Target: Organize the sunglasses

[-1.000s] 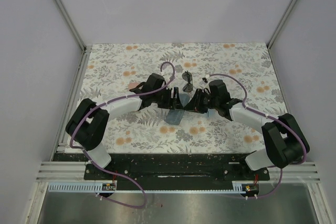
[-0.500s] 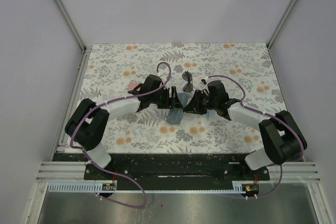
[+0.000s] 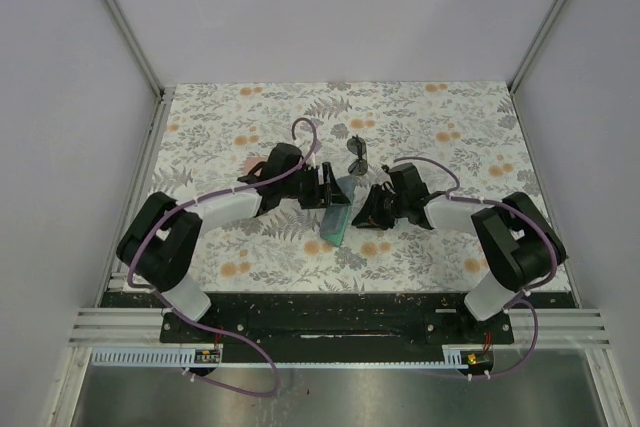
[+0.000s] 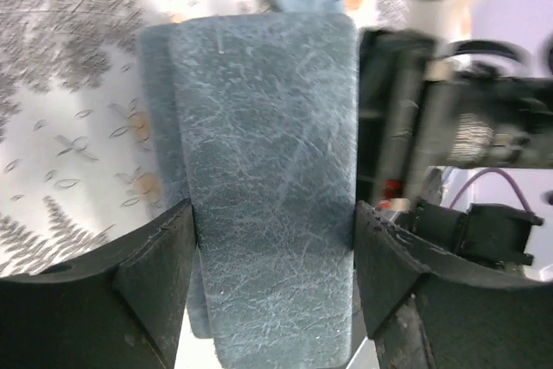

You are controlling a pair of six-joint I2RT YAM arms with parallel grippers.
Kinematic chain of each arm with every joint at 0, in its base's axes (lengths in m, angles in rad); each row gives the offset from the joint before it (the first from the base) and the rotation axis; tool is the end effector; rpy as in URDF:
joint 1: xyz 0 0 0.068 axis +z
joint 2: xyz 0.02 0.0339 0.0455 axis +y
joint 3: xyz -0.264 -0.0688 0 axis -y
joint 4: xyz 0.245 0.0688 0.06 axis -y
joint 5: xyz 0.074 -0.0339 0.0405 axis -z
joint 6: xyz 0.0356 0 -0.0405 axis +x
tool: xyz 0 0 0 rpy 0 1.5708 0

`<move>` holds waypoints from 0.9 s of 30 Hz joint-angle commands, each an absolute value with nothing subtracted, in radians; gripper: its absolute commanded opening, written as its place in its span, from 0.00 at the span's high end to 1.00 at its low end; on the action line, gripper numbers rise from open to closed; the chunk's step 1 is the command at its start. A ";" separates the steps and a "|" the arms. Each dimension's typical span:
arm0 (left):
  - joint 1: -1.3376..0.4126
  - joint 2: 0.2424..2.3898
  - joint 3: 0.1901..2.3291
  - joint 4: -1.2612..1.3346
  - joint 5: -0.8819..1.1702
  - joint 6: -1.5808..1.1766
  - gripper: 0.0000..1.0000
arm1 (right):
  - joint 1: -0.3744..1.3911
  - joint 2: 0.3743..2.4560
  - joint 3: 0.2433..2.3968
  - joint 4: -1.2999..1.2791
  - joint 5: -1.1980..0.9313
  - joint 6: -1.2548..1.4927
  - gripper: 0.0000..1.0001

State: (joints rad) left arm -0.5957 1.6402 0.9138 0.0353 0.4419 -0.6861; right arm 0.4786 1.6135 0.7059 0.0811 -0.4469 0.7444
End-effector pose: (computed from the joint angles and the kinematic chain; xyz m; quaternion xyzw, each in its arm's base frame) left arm 0.2755 -0.2051 0.1913 0.0533 0.8861 -0.4074 0.2144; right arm 0.2603 0.1524 0.1431 0.0405 0.9111 0.3726 0.1718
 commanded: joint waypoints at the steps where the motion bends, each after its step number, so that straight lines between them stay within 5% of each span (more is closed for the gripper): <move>1: -0.624 1.532 0.939 0.276 0.643 -0.796 0.88 | 0.492 1.638 0.698 0.124 -0.420 0.742 0.70; 10: -0.609 1.531 0.908 0.210 0.554 -0.745 0.86 | 0.492 1.493 0.718 -0.041 -0.295 0.697 0.66; 19: -0.597 1.558 0.819 0.314 0.492 -0.773 0.75 | 0.486 1.345 0.820 -0.345 0.067 0.574 0.44; 27: -0.581 1.586 0.798 0.328 0.482 -0.755 0.55 | 0.482 1.443 0.905 -0.488 0.285 0.568 0.49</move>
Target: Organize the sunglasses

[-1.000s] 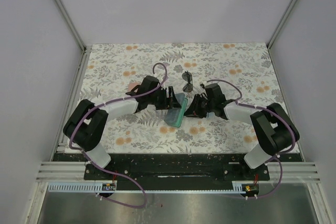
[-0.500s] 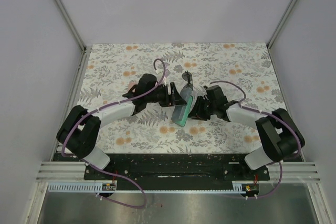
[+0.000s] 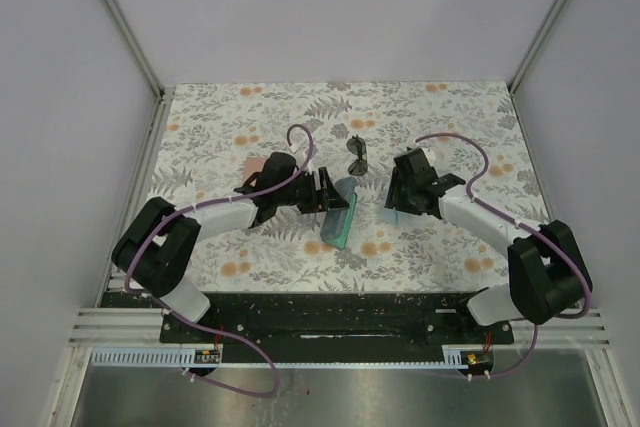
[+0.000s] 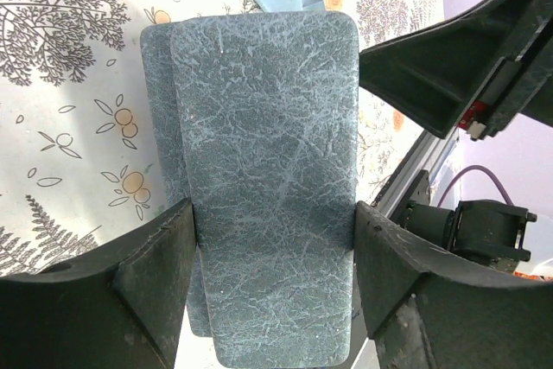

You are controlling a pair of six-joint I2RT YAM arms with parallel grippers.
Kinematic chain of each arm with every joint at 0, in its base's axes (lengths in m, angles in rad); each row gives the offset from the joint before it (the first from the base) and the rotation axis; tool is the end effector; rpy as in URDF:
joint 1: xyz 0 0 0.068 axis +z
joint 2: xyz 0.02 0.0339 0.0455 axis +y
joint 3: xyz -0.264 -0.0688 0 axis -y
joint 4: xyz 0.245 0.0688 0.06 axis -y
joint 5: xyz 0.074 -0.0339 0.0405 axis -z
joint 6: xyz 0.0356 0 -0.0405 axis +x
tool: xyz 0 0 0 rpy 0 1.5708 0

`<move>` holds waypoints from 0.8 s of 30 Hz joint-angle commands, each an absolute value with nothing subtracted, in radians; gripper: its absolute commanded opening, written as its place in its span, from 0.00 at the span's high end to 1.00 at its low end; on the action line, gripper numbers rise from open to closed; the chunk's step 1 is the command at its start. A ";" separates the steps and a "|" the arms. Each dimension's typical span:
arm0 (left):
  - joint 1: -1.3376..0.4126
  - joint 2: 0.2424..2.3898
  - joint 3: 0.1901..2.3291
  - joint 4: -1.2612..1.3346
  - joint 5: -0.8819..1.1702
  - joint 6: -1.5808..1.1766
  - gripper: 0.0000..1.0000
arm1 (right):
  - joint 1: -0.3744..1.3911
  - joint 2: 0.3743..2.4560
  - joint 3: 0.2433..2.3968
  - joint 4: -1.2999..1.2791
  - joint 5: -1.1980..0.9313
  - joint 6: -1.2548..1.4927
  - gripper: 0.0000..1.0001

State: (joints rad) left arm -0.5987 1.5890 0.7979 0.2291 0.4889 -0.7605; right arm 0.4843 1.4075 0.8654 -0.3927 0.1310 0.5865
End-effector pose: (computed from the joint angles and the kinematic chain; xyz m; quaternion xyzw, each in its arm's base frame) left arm 0.2623 -0.1992 0.1892 0.0479 0.8561 -0.4595 0.2316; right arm 0.2525 0.1276 0.2111 0.0689 0.9455 0.1057 0.3001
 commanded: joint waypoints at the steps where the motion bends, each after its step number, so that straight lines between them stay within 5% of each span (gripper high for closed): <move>1: -0.580 1.586 0.795 0.325 0.479 -0.752 0.52 | 0.479 1.453 0.907 -0.488 0.293 0.574 0.50; 16: -0.522 1.549 0.828 0.186 0.488 -0.655 0.14 | 0.387 1.594 0.917 -0.430 0.218 0.566 0.58; 18: -0.512 1.548 0.836 0.172 0.495 -0.643 0.02 | 0.384 1.600 0.920 -0.428 0.207 0.568 0.62; 24: -0.485 1.522 0.853 0.118 0.486 -0.611 0.01 | 0.383 1.542 0.902 -0.425 0.143 0.552 0.81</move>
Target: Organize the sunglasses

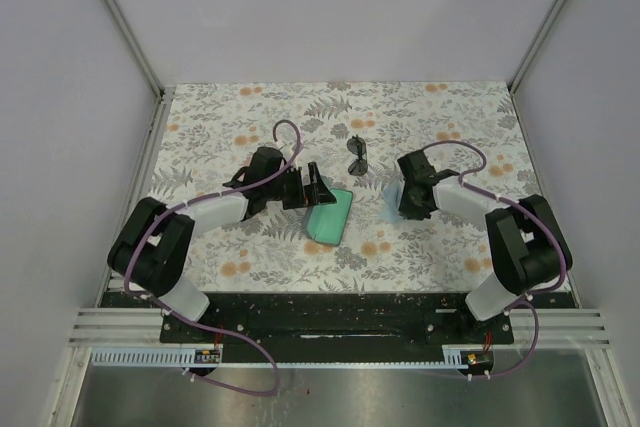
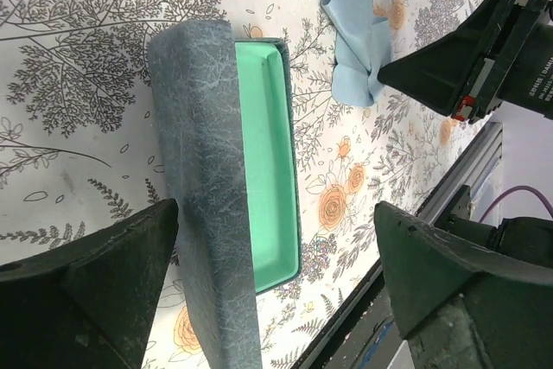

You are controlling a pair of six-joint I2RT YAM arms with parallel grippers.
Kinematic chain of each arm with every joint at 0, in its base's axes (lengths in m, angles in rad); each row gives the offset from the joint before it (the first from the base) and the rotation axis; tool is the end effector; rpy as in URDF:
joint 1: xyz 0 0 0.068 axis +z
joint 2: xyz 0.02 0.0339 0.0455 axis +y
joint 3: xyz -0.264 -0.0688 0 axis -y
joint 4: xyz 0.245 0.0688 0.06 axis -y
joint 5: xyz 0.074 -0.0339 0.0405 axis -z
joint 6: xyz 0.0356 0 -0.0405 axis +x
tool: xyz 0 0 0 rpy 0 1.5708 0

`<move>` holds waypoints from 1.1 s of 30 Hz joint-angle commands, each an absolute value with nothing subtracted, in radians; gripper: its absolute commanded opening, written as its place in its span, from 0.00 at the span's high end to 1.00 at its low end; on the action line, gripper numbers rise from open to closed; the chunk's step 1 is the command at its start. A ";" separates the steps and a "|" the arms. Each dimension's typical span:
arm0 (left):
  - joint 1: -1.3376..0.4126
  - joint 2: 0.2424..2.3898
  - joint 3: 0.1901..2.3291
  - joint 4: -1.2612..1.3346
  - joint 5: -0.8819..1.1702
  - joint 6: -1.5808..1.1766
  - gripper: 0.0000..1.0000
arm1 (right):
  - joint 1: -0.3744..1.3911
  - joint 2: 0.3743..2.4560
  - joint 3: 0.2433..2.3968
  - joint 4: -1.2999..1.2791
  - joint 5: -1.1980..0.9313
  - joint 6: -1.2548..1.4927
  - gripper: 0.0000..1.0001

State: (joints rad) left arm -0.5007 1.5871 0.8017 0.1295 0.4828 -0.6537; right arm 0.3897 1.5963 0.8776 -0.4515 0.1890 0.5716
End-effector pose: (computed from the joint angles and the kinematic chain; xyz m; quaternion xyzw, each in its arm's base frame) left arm 0.2759 -0.1698 0.1823 0.0387 0.8767 -0.4138 0.2423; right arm 0.2737 0.1052 0.1609 0.1073 0.9699 0.0096 0.2184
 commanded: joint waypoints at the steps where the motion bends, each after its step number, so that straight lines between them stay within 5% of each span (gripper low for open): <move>1: -0.480 1.520 0.860 0.104 0.483 -0.603 0.01 | 0.383 1.530 0.896 -0.417 0.114 0.548 0.87; 4: -0.477 1.529 0.891 0.058 0.472 -0.572 0.04 | 0.385 1.490 0.884 -0.413 0.011 0.540 1.00; 6: -0.477 1.542 0.910 0.026 0.457 -0.551 0.08 | 0.383 1.465 0.862 -0.411 -0.052 0.552 1.00; 11: -0.477 1.606 0.975 -0.103 0.361 -0.477 0.38 | 0.383 1.399 0.805 -0.381 -0.196 0.583 1.00; 20: -0.488 1.672 1.035 -0.173 0.307 -0.434 0.44 | 0.391 1.312 0.701 -0.374 -0.293 0.617 1.00; 22: -0.489 1.675 1.045 -0.186 0.288 -0.426 0.55 | 0.391 1.305 0.692 -0.385 -0.301 0.612 0.94; 26: -0.492 1.678 1.074 -0.219 0.261 -0.407 0.70 | 0.391 1.301 0.683 -0.416 -0.276 0.612 0.61; 33: -0.494 1.664 1.147 -0.290 0.227 -0.350 0.87 | 0.391 1.276 0.710 -0.445 -0.177 0.595 0.60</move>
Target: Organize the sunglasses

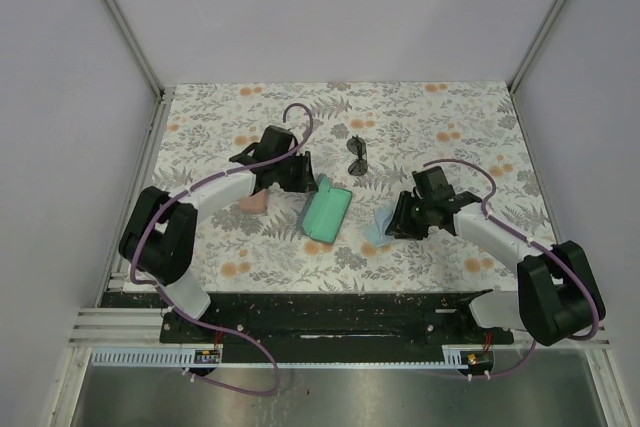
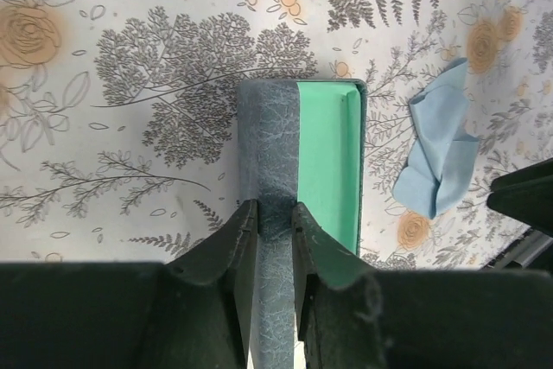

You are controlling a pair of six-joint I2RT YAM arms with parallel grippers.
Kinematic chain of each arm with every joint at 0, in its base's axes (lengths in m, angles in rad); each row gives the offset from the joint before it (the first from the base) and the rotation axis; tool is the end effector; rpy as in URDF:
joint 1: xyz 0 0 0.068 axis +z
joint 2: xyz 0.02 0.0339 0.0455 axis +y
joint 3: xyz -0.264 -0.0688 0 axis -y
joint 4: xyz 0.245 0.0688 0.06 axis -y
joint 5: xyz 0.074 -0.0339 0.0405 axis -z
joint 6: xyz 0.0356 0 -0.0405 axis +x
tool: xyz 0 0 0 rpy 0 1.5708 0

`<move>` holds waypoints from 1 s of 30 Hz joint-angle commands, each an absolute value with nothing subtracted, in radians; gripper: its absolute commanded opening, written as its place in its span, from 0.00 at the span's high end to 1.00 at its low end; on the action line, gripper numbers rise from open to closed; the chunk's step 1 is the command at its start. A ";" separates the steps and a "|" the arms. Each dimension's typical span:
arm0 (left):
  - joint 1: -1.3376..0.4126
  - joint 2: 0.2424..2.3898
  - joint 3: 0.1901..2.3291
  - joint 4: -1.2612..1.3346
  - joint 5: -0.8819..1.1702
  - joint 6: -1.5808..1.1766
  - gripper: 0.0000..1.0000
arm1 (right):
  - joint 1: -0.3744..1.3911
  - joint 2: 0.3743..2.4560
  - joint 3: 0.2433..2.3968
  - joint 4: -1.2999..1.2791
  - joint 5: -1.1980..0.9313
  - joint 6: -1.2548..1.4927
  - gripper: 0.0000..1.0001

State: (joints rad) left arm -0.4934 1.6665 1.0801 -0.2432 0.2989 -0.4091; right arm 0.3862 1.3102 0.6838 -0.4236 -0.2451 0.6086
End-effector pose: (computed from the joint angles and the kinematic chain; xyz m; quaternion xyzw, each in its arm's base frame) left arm 0.3081 -0.1776 0.2110 0.0927 0.9186 -0.2811 0.2618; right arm 0.2187 0.0983 0.1794 0.0751 0.9566 0.2257 0.1682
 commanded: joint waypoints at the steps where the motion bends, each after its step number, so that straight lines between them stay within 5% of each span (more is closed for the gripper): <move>1: -0.494 1.666 1.158 -0.301 0.219 -0.342 0.87 | 0.391 1.278 0.718 -0.449 -0.155 0.594 0.60; 10: -0.494 1.712 1.284 -0.362 0.143 -0.285 0.85 | 0.382 1.367 0.798 -0.459 -0.006 0.586 0.60; 15: -0.494 1.727 1.319 -0.373 0.147 -0.282 0.46 | 0.382 1.456 0.833 -0.410 -0.055 0.574 0.55; 18: -0.494 1.717 1.321 -0.371 0.153 -0.284 0.38 | 0.382 1.509 0.839 -0.384 -0.093 0.581 0.55; 20: -0.494 1.701 1.319 -0.379 0.150 -0.284 0.35 | 0.382 1.534 0.838 -0.371 -0.112 0.587 0.64; 23: -0.497 1.665 1.318 -0.399 0.144 -0.282 0.34 | 0.382 1.513 0.821 -0.373 -0.110 0.597 0.93; 30: -0.572 1.577 1.319 -0.469 0.063 -0.273 0.31 | 0.382 1.336 0.726 -0.439 -0.069 0.607 0.93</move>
State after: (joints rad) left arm -0.5243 1.6703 1.2831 -0.4458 0.1249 -0.2863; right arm 0.3851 1.4509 0.7673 -0.4107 -0.0937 0.5972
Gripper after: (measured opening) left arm 0.685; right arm 0.059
